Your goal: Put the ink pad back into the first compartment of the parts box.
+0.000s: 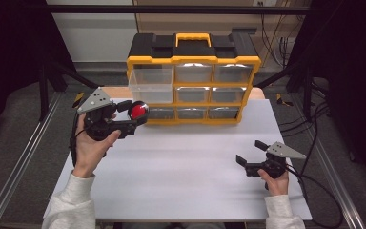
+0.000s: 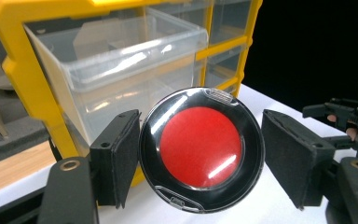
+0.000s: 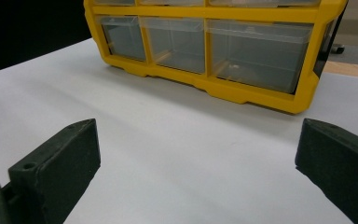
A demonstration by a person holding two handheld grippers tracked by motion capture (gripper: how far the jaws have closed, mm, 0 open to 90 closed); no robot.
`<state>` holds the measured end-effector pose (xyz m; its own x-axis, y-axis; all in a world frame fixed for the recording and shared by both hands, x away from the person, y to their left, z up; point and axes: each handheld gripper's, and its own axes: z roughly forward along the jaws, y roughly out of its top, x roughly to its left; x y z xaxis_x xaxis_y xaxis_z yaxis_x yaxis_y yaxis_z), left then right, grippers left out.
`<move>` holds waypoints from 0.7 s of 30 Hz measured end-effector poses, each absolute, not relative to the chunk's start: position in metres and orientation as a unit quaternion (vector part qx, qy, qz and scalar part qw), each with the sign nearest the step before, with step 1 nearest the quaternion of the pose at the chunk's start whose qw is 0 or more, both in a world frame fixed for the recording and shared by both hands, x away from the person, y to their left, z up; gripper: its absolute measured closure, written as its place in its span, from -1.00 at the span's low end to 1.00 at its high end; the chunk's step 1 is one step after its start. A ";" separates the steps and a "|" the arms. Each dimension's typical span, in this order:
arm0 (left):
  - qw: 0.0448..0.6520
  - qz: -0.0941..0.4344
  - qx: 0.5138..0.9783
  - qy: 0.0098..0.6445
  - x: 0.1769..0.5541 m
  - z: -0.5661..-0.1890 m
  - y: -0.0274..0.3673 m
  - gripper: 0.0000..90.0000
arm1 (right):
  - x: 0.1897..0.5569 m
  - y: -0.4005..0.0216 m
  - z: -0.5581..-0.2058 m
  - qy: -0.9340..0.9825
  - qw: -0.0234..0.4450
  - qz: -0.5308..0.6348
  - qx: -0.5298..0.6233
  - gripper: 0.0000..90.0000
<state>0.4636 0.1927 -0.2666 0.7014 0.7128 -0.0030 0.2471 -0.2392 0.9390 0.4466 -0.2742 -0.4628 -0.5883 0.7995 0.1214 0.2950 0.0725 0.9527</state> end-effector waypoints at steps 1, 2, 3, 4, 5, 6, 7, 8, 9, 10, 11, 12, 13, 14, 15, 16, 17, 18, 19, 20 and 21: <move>0.530 0.221 0.755 0.317 0.465 -0.263 0.192 -0.34 | 0.446 -0.274 -0.463 0.696 0.228 0.556 0.394 -0.99; 0.530 0.221 0.755 0.317 0.465 -0.263 0.192 -0.34 | 0.447 -0.274 -0.463 0.696 0.228 0.556 0.393 -0.99; 0.529 0.223 0.755 0.317 0.466 -0.260 0.191 -0.34 | 0.446 -0.274 -0.463 0.696 0.228 0.556 0.394 -0.99; 0.529 0.223 0.755 0.317 0.466 -0.260 0.191 -0.34 | 0.446 -0.274 -0.463 0.696 0.228 0.556 0.394 -0.99; 0.530 0.224 0.754 0.316 0.468 -0.258 0.190 -0.34 | 0.447 -0.274 -0.463 0.696 0.228 0.556 0.393 -0.99; 0.529 0.224 0.755 0.317 0.469 -0.256 0.189 -0.34 | 0.447 -0.274 -0.463 0.696 0.227 0.556 0.393 -0.99; 0.528 0.225 0.755 0.317 0.470 -0.255 0.188 -0.34 | 0.447 -0.274 -0.463 0.696 0.227 0.556 0.393 -0.99; 0.529 0.225 0.755 0.317 0.471 -0.254 0.187 -0.34 | 0.447 -0.274 -0.463 0.696 0.226 0.556 0.394 -0.99; 0.529 0.225 0.755 0.317 0.471 -0.254 0.187 -0.34 | 0.447 -0.274 -0.463 0.696 0.226 0.556 0.394 -0.99; 0.529 0.225 0.755 0.316 0.473 -0.252 0.185 -0.34 | 0.447 -0.274 -0.463 0.696 0.227 0.556 0.393 -0.99; 0.529 0.225 0.755 0.316 0.473 -0.252 0.185 -0.34 | 0.447 -0.274 -0.463 0.696 0.227 0.556 0.393 -0.99; 0.530 0.225 0.754 0.315 0.474 -0.251 0.184 -0.34 | 0.446 -0.274 -0.463 0.696 0.226 0.556 0.394 -0.99; 0.530 0.226 0.754 0.316 0.474 -0.249 0.183 -0.34 | 0.447 -0.274 -0.463 0.696 0.227 0.556 0.393 -0.99; 0.529 0.227 0.754 0.316 0.476 -0.246 0.182 -0.34 | 0.447 -0.274 -0.463 0.696 0.227 0.556 0.393 -0.99; 0.529 0.229 0.754 0.316 0.477 -0.244 0.181 -0.34 | 0.447 -0.274 -0.463 0.696 0.227 0.556 0.393 -0.99; 0.529 0.229 0.754 0.316 0.477 -0.244 0.181 -0.34 | 0.447 -0.274 -0.463 0.696 0.227 0.556 0.393 -0.99; 0.530 0.229 0.753 0.316 0.478 -0.242 0.181 -0.34 | 0.447 -0.274 -0.463 0.696 0.227 0.556 0.393 -0.99; 0.532 0.229 0.751 0.316 0.479 -0.240 0.180 -0.34 | 0.447 -0.274 -0.463 0.696 0.227 0.556 0.393 -0.99; 0.532 0.233 0.751 0.314 0.480 -0.235 0.179 -0.34 | 0.447 -0.274 -0.463 0.696 0.227 0.556 0.393 -0.99; 0.532 0.233 0.751 0.314 0.480 -0.235 0.179 -0.34 | 0.447 -0.274 -0.463 0.696 0.227 0.556 0.393 -0.99; 0.533 0.233 0.750 0.315 0.481 -0.233 0.178 -0.34 | 0.447 -0.274 -0.463 0.696 0.227 0.556 0.393 -0.99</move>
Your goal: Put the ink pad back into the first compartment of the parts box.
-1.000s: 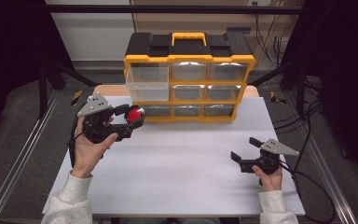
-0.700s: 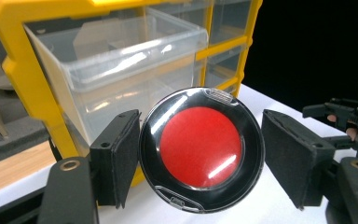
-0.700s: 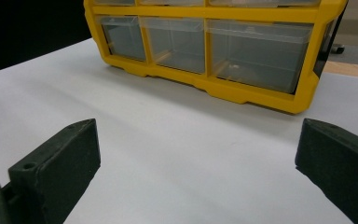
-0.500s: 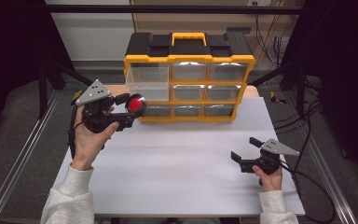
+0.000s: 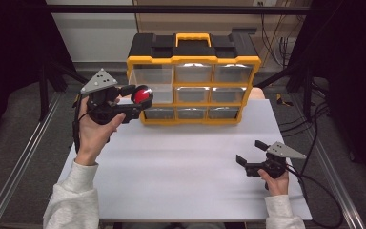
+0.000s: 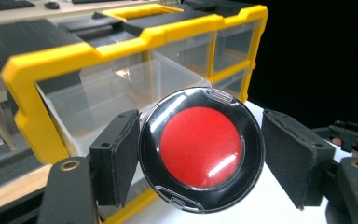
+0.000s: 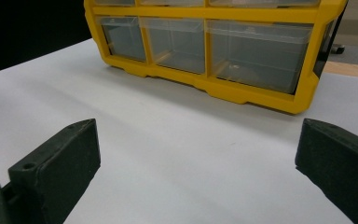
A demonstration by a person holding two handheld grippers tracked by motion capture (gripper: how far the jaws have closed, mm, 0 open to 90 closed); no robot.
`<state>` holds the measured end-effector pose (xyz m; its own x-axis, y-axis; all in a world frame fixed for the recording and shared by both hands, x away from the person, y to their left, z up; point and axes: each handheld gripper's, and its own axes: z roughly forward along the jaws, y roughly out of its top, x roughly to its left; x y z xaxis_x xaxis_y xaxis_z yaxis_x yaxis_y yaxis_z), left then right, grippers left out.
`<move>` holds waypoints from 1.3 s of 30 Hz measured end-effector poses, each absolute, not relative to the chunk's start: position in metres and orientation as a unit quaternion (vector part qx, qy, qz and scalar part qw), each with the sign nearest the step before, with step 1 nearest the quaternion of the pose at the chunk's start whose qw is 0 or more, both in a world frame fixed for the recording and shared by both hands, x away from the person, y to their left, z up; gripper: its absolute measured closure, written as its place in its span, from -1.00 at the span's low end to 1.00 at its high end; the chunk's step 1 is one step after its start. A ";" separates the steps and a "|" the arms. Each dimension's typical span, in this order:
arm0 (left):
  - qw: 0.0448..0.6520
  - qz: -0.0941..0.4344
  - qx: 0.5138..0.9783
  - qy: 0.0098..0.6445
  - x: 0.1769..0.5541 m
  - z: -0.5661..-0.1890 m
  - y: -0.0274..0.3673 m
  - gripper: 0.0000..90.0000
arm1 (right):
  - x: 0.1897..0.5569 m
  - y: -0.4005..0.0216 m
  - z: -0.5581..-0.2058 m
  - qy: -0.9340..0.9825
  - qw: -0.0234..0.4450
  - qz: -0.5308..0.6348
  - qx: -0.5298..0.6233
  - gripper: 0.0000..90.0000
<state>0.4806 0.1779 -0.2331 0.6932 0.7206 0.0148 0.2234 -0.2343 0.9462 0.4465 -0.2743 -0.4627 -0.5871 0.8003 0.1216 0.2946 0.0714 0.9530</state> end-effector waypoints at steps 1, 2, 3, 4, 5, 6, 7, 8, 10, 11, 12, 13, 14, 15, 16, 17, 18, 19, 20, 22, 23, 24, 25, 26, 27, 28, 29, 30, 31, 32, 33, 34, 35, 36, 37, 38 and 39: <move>0.532 0.235 0.751 0.314 0.482 -0.231 0.177 -0.34 | 0.447 -0.274 -0.463 0.696 0.227 0.556 0.393 -0.99; 0.531 0.236 0.751 0.314 0.482 -0.229 0.176 -0.34 | 0.446 -0.274 -0.463 0.696 0.227 0.557 0.394 -0.99; 0.531 0.237 0.750 0.315 0.484 -0.226 0.175 -0.34 | 0.446 -0.274 -0.463 0.695 0.227 0.557 0.394 -0.99; 0.531 0.237 0.750 0.315 0.484 -0.226 0.175 -0.34 | 0.446 -0.274 -0.463 0.695 0.227 0.557 0.394 -0.99; 0.531 0.238 0.750 0.315 0.485 -0.224 0.174 -0.34 | 0.446 -0.274 -0.462 0.695 0.227 0.557 0.393 -0.99; 0.531 0.238 0.750 0.315 0.486 -0.223 0.174 -0.34 | 0.446 -0.274 -0.462 0.695 0.227 0.557 0.393 -0.99; 0.529 0.239 0.751 0.315 0.488 -0.221 0.173 -0.34 | 0.446 -0.275 -0.462 0.695 0.227 0.557 0.394 -0.99; 0.529 0.239 0.750 0.317 0.489 -0.220 0.172 -0.34 | 0.446 -0.275 -0.462 0.695 0.227 0.557 0.394 -0.99; 0.525 0.242 0.752 0.317 0.493 -0.216 0.170 -0.34 | 0.446 -0.275 -0.462 0.695 0.227 0.557 0.393 -0.99; 0.525 0.241 0.751 0.319 0.494 -0.215 0.170 -0.35 | 0.446 -0.275 -0.462 0.695 0.227 0.557 0.393 -0.99; 0.525 0.241 0.751 0.319 0.494 -0.215 0.170 -0.34 | 0.446 -0.274 -0.462 0.695 0.226 0.557 0.393 -0.99; 0.527 0.240 0.750 0.320 0.496 -0.214 0.169 -0.34 | 0.446 -0.274 -0.462 0.695 0.226 0.557 0.393 -0.99; 0.526 0.239 0.751 0.320 0.498 -0.214 0.169 -0.34 | 0.446 -0.274 -0.462 0.695 0.227 0.557 0.393 -0.99; 0.526 0.239 0.751 0.321 0.499 -0.213 0.168 -0.34 | 0.446 -0.274 -0.462 0.695 0.227 0.558 0.393 -0.99; 0.526 0.239 0.750 0.322 0.501 -0.212 0.168 -0.34 | 0.446 -0.274 -0.462 0.695 0.226 0.558 0.393 -0.99; 0.524 0.240 0.751 0.324 0.504 -0.212 0.167 -0.34 | 0.446 -0.275 -0.462 0.695 0.226 0.558 0.393 -0.99; 0.524 0.240 0.751 0.324 0.504 -0.212 0.167 -0.34 | 0.446 -0.275 -0.462 0.695 0.226 0.558 0.393 -0.99; 0.521 0.241 0.752 0.326 0.507 -0.211 0.165 -0.34 | 0.446 -0.275 -0.462 0.695 0.226 0.558 0.393 -0.99; 0.521 0.241 0.752 0.326 0.507 -0.211 0.165 -0.34 | 0.446 -0.275 -0.462 0.695 0.226 0.558 0.393 -0.99; 0.517 0.243 0.752 0.328 0.510 -0.209 0.164 -0.34 | 0.446 -0.274 -0.462 0.695 0.226 0.558 0.393 -0.99; 0.516 0.244 0.752 0.329 0.512 -0.208 0.164 -0.34 | 0.447 -0.274 -0.463 0.695 0.226 0.558 0.393 -0.99; 0.515 0.245 0.751 0.331 0.514 -0.207 0.163 -0.34 | 0.446 -0.274 -0.462 0.695 0.226 0.558 0.393 -0.99; 0.515 0.246 0.750 0.334 0.518 -0.206 0.163 -0.34 | 0.446 -0.274 -0.462 0.695 0.226 0.558 0.393 -0.99; 0.515 0.246 0.750 0.334 0.518 -0.206 0.163 -0.34 | 0.446 -0.274 -0.462 0.695 0.226 0.558 0.393 -0.99; 0.515 0.246 0.750 0.334 0.520 -0.206 0.162 -0.34 | 0.446 -0.275 -0.462 0.695 0.226 0.559 0.393 -0.99; 0.513 0.246 0.751 0.335 0.521 -0.206 0.162 -0.34 | 0.446 -0.275 -0.462 0.694 0.226 0.559 0.392 -0.99; 0.510 0.246 0.752 0.337 0.523 -0.205 0.162 -0.34 | 0.446 -0.275 -0.462 0.694 0.226 0.559 0.392 -0.99; 0.509 0.246 0.752 0.339 0.525 -0.205 0.161 -0.34 | 0.446 -0.275 -0.462 0.694 0.226 0.559 0.393 -0.99; 0.509 0.245 0.751 0.342 0.529 -0.204 0.161 -0.34 | 0.446 -0.274 -0.462 0.695 0.226 0.559 0.393 -0.99; 0.509 0.245 0.751 0.342 0.529 -0.204 0.161 -0.34 | 0.446 -0.274 -0.462 0.695 0.226 0.559 0.393 -0.99; 0.507 0.247 0.750 0.346 0.532 -0.204 0.161 -0.34 | 0.446 -0.275 -0.462 0.695 0.225 0.559 0.393 -0.99; 0.507 0.247 0.750 0.346 0.532 -0.204 0.161 -0.34 | 0.446 -0.275 -0.462 0.695 0.225 0.559 0.393 -0.99; 0.505 0.247 0.751 0.347 0.534 -0.203 0.162 -0.34 | 0.446 -0.275 -0.462 0.694 0.226 0.560 0.392 -0.99; 0.504 0.248 0.750 0.349 0.535 -0.203 0.162 -0.34 | 0.446 -0.275 -0.462 0.694 0.226 0.560 0.392 -0.99; 0.502 0.249 0.750 0.351 0.537 -0.203 0.162 -0.35 | 0.446 -0.275 -0.462 0.694 0.226 0.560 0.392 -0.99; 0.501 0.249 0.750 0.353 0.539 -0.203 0.162 -0.34 | 0.446 -0.275 -0.462 0.694 0.226 0.559 0.392 -0.99; 0.500 0.250 0.750 0.355 0.541 -0.203 0.162 -0.34 | 0.446 -0.275 -0.462 0.694 0.226 0.559 0.392 -0.99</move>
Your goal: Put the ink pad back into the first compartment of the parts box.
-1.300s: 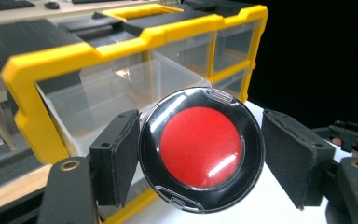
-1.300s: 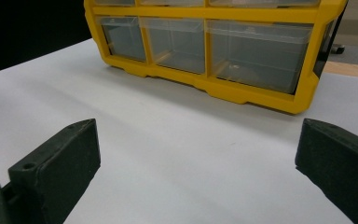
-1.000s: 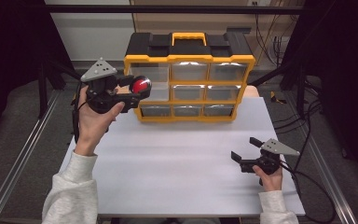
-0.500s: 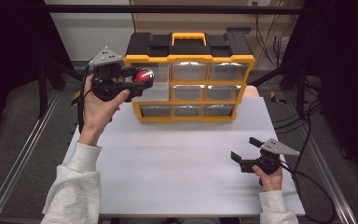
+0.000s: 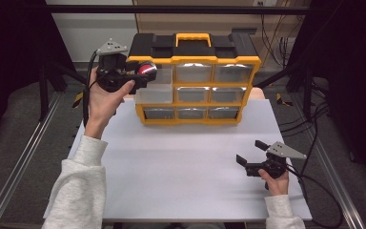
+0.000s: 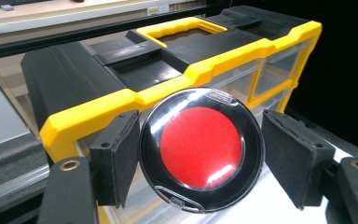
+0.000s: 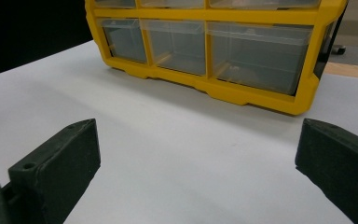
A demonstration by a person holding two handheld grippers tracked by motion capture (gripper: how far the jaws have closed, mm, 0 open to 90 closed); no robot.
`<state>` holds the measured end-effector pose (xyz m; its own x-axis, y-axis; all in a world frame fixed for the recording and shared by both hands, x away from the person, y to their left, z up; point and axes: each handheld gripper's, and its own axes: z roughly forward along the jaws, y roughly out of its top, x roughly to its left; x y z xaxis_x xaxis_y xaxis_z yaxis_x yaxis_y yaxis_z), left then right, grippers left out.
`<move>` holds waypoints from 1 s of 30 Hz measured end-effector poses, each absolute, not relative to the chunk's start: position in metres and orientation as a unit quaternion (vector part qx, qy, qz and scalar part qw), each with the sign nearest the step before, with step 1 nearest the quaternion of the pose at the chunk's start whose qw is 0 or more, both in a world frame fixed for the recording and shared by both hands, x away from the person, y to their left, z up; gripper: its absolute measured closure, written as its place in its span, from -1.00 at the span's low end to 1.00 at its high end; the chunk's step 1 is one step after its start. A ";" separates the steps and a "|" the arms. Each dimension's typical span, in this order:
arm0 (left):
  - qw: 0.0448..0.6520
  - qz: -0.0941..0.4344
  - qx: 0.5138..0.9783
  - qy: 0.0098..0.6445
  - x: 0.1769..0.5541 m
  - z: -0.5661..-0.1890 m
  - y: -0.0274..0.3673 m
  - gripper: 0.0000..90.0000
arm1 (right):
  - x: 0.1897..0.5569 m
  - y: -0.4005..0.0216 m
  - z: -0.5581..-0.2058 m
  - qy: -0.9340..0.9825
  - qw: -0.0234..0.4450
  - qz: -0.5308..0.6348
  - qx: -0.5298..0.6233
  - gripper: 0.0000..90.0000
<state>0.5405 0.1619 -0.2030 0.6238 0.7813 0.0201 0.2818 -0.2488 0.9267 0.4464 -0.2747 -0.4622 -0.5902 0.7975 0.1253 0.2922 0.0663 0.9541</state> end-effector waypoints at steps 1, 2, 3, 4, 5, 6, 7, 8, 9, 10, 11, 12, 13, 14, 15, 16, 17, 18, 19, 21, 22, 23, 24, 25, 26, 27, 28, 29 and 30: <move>0.500 0.250 0.749 0.356 0.542 -0.203 0.162 -0.34 | 0.446 -0.275 -0.462 0.694 0.226 0.560 0.392 -0.99; 0.499 0.249 0.749 0.357 0.544 -0.204 0.162 -0.34 | 0.447 -0.275 -0.462 0.694 0.226 0.560 0.393 -0.99; 0.499 0.249 0.749 0.358 0.546 -0.204 0.162 -0.34 | 0.447 -0.275 -0.462 0.694 0.226 0.560 0.393 -0.99; 0.497 0.250 0.749 0.360 0.547 -0.205 0.162 -0.35 | 0.447 -0.275 -0.462 0.694 0.226 0.560 0.392 -0.99; 0.496 0.249 0.750 0.361 0.549 -0.206 0.162 -0.34 | 0.447 -0.275 -0.462 0.694 0.227 0.560 0.391 -0.99; 0.494 0.250 0.750 0.361 0.550 -0.207 0.162 -0.34 | 0.446 -0.275 -0.462 0.694 0.227 0.560 0.391 -0.99; 0.493 0.250 0.751 0.362 0.551 -0.208 0.161 -0.34 | 0.446 -0.275 -0.462 0.694 0.227 0.560 0.391 -0.99; 0.490 0.251 0.752 0.362 0.552 -0.209 0.161 -0.34 | 0.446 -0.275 -0.462 0.694 0.227 0.560 0.392 -0.99; 0.491 0.251 0.751 0.364 0.554 -0.210 0.161 -0.34 | 0.447 -0.275 -0.462 0.694 0.227 0.560 0.392 -0.99; 0.487 0.252 0.753 0.365 0.555 -0.210 0.161 -0.34 | 0.446 -0.275 -0.462 0.694 0.225 0.560 0.392 -0.99; 0.487 0.251 0.751 0.368 0.557 -0.211 0.161 -0.34 | 0.446 -0.275 -0.462 0.694 0.225 0.560 0.392 -0.99; 0.485 0.251 0.752 0.368 0.558 -0.212 0.162 -0.35 | 0.446 -0.275 -0.462 0.694 0.225 0.560 0.392 -0.99; 0.486 0.251 0.751 0.370 0.559 -0.213 0.162 -0.34 | 0.447 -0.275 -0.462 0.694 0.227 0.560 0.391 -0.99; 0.484 0.251 0.752 0.370 0.560 -0.214 0.162 -0.34 | 0.447 -0.275 -0.462 0.694 0.226 0.560 0.391 -0.99; 0.485 0.251 0.751 0.370 0.560 -0.215 0.162 -0.34 | 0.446 -0.275 -0.462 0.694 0.226 0.560 0.392 -0.99; 0.485 0.250 0.752 0.370 0.561 -0.216 0.162 -0.34 | 0.447 -0.275 -0.462 0.694 0.226 0.560 0.391 -0.99; 0.483 0.251 0.753 0.370 0.562 -0.217 0.162 -0.34 | 0.447 -0.275 -0.462 0.694 0.227 0.560 0.391 -0.99; 0.482 0.251 0.754 0.370 0.562 -0.217 0.162 -0.34 | 0.446 -0.275 -0.462 0.694 0.225 0.560 0.392 -0.99; 0.481 0.250 0.754 0.371 0.563 -0.218 0.162 -0.34 | 0.446 -0.275 -0.462 0.694 0.225 0.560 0.392 -0.99; 0.478 0.250 0.756 0.372 0.565 -0.222 0.161 -0.34 | 0.446 -0.275 -0.462 0.694 0.226 0.561 0.391 -0.99; 0.476 0.250 0.757 0.372 0.565 -0.223 0.161 -0.34 | 0.447 -0.275 -0.462 0.694 0.226 0.561 0.391 -0.99; 0.476 0.250 0.757 0.372 0.565 -0.223 0.161 -0.34 | 0.447 -0.275 -0.462 0.694 0.226 0.561 0.391 -0.99; 0.475 0.250 0.758 0.371 0.565 -0.224 0.161 -0.34 | 0.447 -0.275 -0.462 0.694 0.226 0.561 0.391 -0.99; 0.475 0.249 0.758 0.371 0.566 -0.225 0.161 -0.34 | 0.447 -0.275 -0.462 0.694 0.226 0.561 0.391 -0.99; 0.473 0.249 0.759 0.371 0.566 -0.226 0.161 -0.34 | 0.446 -0.275 -0.462 0.694 0.225 0.561 0.392 -0.99; 0.469 0.248 0.762 0.372 0.567 -0.228 0.161 -0.34 | 0.446 -0.275 -0.462 0.694 0.225 0.560 0.392 -0.99; 0.468 0.249 0.762 0.372 0.567 -0.229 0.161 -0.34 | 0.446 -0.275 -0.462 0.694 0.225 0.560 0.392 -0.99; 0.468 0.249 0.762 0.372 0.567 -0.229 0.161 -0.34 | 0.446 -0.275 -0.462 0.694 0.225 0.560 0.392 -0.99; 0.465 0.247 0.764 0.373 0.568 -0.231 0.160 -0.34 | 0.446 -0.275 -0.462 0.694 0.225 0.560 0.392 -0.99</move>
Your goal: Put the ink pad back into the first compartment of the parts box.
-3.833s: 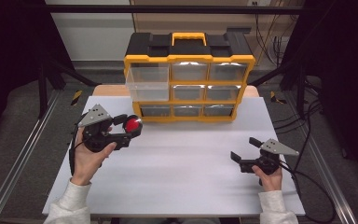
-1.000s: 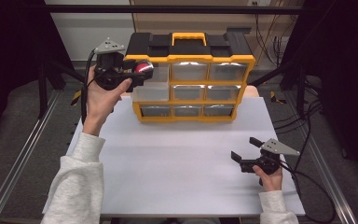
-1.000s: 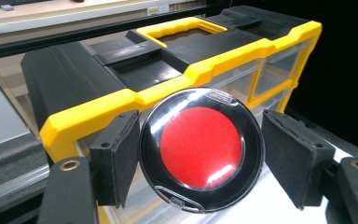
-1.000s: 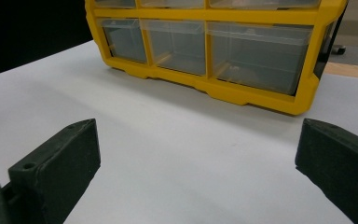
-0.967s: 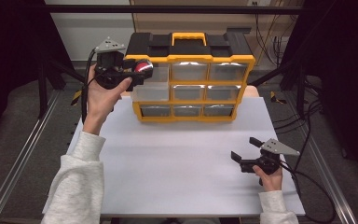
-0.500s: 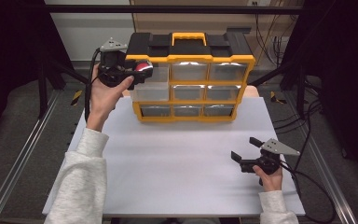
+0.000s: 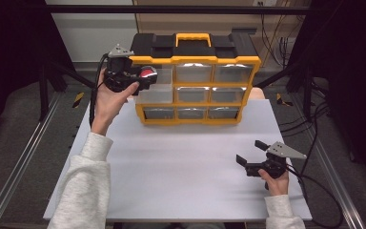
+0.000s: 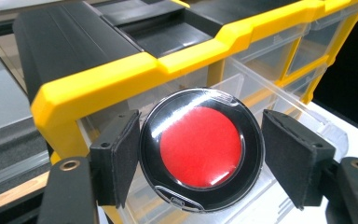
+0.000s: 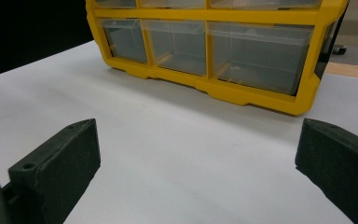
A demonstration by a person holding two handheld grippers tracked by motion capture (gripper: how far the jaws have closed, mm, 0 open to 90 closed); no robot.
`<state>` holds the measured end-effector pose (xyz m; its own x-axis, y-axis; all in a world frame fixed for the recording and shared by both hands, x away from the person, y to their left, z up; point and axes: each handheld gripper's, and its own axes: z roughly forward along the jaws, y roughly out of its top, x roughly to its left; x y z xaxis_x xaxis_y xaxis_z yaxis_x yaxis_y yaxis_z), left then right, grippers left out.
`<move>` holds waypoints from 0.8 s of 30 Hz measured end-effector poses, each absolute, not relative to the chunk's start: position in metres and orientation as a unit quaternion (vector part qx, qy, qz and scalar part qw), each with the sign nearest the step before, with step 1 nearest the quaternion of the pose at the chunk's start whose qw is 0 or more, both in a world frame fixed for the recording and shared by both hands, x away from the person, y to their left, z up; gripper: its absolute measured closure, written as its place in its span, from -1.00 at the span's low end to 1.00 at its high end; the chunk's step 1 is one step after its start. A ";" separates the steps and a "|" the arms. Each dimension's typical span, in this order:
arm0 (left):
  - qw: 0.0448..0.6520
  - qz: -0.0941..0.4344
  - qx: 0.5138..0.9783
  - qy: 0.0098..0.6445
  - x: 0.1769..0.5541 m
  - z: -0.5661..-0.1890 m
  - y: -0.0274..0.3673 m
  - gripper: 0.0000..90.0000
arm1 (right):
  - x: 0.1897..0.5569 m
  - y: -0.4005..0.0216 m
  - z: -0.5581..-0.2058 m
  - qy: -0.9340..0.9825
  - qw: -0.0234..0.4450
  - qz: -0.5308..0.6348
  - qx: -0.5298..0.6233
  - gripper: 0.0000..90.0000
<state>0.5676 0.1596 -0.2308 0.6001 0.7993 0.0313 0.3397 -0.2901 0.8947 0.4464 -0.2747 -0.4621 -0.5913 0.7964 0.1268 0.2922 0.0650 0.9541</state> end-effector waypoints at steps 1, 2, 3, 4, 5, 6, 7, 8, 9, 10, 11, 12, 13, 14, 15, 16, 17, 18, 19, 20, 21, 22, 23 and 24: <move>0.465 0.247 0.764 0.374 0.568 -0.231 0.159 -0.34 | 0.446 -0.275 -0.462 0.694 0.225 0.560 0.392 -0.99; 0.465 0.247 0.764 0.374 0.568 -0.231 0.159 -0.34 | 0.446 -0.275 -0.462 0.694 0.225 0.560 0.392 -0.99; 0.465 0.246 0.764 0.375 0.568 -0.231 0.159 -0.34 | 0.446 -0.275 -0.462 0.694 0.226 0.560 0.392 -0.99; 0.465 0.244 0.764 0.376 0.568 -0.231 0.159 -0.34 | 0.446 -0.275 -0.462 0.694 0.226 0.560 0.392 -0.99; 0.465 0.239 0.763 0.381 0.569 -0.231 0.158 -0.35 | 0.446 -0.275 -0.462 0.694 0.225 0.560 0.392 -0.99; 0.465 0.239 0.763 0.381 0.569 -0.231 0.158 -0.35 | 0.446 -0.275 -0.462 0.694 0.225 0.560 0.392 -0.99; 0.463 0.240 0.763 0.382 0.569 -0.231 0.158 -0.35 | 0.446 -0.275 -0.462 0.694 0.225 0.560 0.392 -0.99; 0.461 0.242 0.763 0.384 0.569 -0.231 0.157 -0.35 | 0.446 -0.275 -0.462 0.694 0.225 0.560 0.392 -0.99; 0.460 0.242 0.763 0.384 0.569 -0.231 0.157 -0.35 | 0.446 -0.275 -0.462 0.694 0.225 0.560 0.392 -0.99; 0.460 0.242 0.763 0.385 0.569 -0.231 0.157 -0.35 | 0.446 -0.275 -0.462 0.694 0.225 0.560 0.392 -0.99; 0.459 0.243 0.762 0.386 0.569 -0.232 0.157 -0.35 | 0.446 -0.275 -0.462 0.694 0.225 0.561 0.392 -0.99; 0.460 0.245 0.762 0.385 0.569 -0.232 0.157 -0.35 | 0.446 -0.275 -0.462 0.694 0.225 0.561 0.392 -0.99; 0.460 0.245 0.762 0.384 0.570 -0.232 0.157 -0.36 | 0.447 -0.275 -0.462 0.694 0.226 0.561 0.391 -0.99; 0.462 0.246 0.761 0.383 0.569 -0.232 0.158 -0.37 | 0.446 -0.275 -0.462 0.693 0.226 0.561 0.391 -0.99; 0.464 0.244 0.761 0.382 0.569 -0.232 0.158 -0.39 | 0.447 -0.275 -0.462 0.693 0.226 0.562 0.391 -0.99; 0.467 0.243 0.761 0.380 0.569 -0.232 0.158 -0.42 | 0.447 -0.275 -0.462 0.694 0.224 0.561 0.392 -0.99; 0.470 0.246 0.759 0.377 0.568 -0.231 0.159 -0.43 | 0.447 -0.275 -0.462 0.694 0.224 0.561 0.392 -0.99; 0.472 0.248 0.758 0.376 0.567 -0.231 0.159 -0.43 | 0.447 -0.274 -0.462 0.694 0.223 0.561 0.392 -0.99; 0.477 0.247 0.757 0.373 0.565 -0.229 0.160 -0.44 | 0.447 -0.274 -0.462 0.694 0.223 0.561 0.392 -0.99; 0.477 0.247 0.757 0.373 0.565 -0.229 0.160 -0.45 | 0.447 -0.274 -0.462 0.694 0.223 0.561 0.392 -0.99; 0.479 0.249 0.755 0.372 0.564 -0.228 0.160 -0.45 | 0.447 -0.274 -0.462 0.694 0.223 0.561 0.392 -0.99; 0.482 0.251 0.754 0.370 0.562 -0.227 0.161 -0.47 | 0.447 -0.275 -0.462 0.694 0.223 0.561 0.392 -0.99; 0.489 0.254 0.750 0.365 0.559 -0.224 0.162 -0.51 | 0.446 -0.275 -0.462 0.693 0.224 0.561 0.392 -0.99; 0.489 0.254 0.750 0.365 0.559 -0.224 0.162 -0.53 | 0.446 -0.275 -0.462 0.693 0.224 0.561 0.392 -0.99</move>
